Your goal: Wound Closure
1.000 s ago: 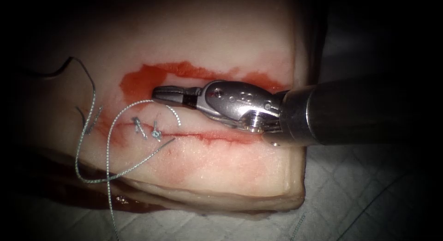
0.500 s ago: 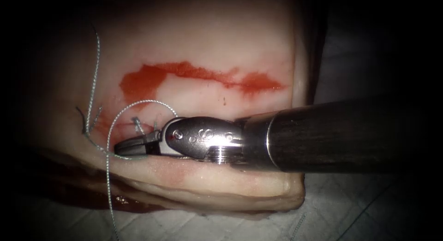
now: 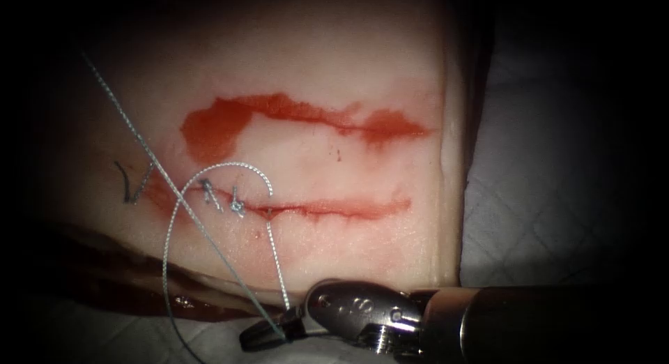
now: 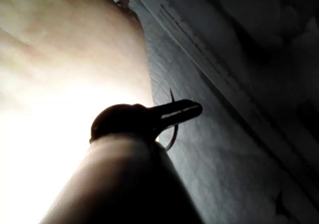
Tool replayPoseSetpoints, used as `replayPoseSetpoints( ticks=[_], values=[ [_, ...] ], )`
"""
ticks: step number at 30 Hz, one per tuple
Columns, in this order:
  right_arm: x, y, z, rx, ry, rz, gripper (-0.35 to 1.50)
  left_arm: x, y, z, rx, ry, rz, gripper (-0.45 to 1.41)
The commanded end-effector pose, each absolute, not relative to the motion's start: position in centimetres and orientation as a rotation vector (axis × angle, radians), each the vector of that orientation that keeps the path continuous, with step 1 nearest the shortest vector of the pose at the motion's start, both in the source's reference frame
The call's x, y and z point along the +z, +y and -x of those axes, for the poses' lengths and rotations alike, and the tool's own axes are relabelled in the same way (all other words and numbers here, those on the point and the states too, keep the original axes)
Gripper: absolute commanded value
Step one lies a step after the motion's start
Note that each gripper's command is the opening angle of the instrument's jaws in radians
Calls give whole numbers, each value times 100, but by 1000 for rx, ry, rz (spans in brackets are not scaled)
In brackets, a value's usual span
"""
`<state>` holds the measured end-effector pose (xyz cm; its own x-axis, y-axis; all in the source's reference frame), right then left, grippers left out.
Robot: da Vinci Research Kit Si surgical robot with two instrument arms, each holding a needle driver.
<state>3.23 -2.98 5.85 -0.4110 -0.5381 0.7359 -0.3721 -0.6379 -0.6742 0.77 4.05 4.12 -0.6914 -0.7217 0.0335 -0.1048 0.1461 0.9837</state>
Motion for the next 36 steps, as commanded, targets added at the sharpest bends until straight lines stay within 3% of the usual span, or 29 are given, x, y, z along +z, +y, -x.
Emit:
replayPoseSetpoints(
  ticks=[1, 6, 10, 19, 24, 25, 27, 29, 30, 31, 33, 36],
  values=[
    [586, -309, -323, -2192, 1309, 1616, -35, 413, 414, -87, -1590, -1926, -754, -45],
    [588, -335, -300, -2158, 1392, 1481, -35, 395, 425, -155, -1617, -1947, -567, -45],
    [590, -356, -287, -2132, 1446, 1398, -35, 382, 427, -173, -1619, -1948, -497, -45],
    [581, -401, -270, -2097, 1620, 1199, -35, 375, 427, -184, -1622, -1943, -401, -45],
    [576, -380, -276, -2040, 1527, 1236, -35, 387, 412, -159, -1623, -1954, -432, -45],
    [574, -365, -279, -1995, 1425, 1255, 9, 395, 400, -139, -1612, -1938, -475, -45],
    [572, -349, -283, -1947, 1309, 1273, 52, 407, 383, -110, -1592, -1905, -513, -45],
    [565, -314, -291, -1890, 1122, 1347, 62, 428, 355, -63, -1558, -1867, -581, -45],
    [565, -314, -291, -1890, 1122, 1347, 62, 428, 355, -63, -1558, -1867, -581, -45],
    [555, -284, -295, -1842, 1009, 1378, 74, 442, 335, -28, -1529, -1843, -654, -45],
    [543, -257, -294, -1795, 912, 1404, 73, 455, 318, 2, -1505, -1812, -692, -45],
    [517, -209, -290, -1634, 756, 1382, 89, 477, 283, 63, -1441, -1750, -801, -45]
  ],
)
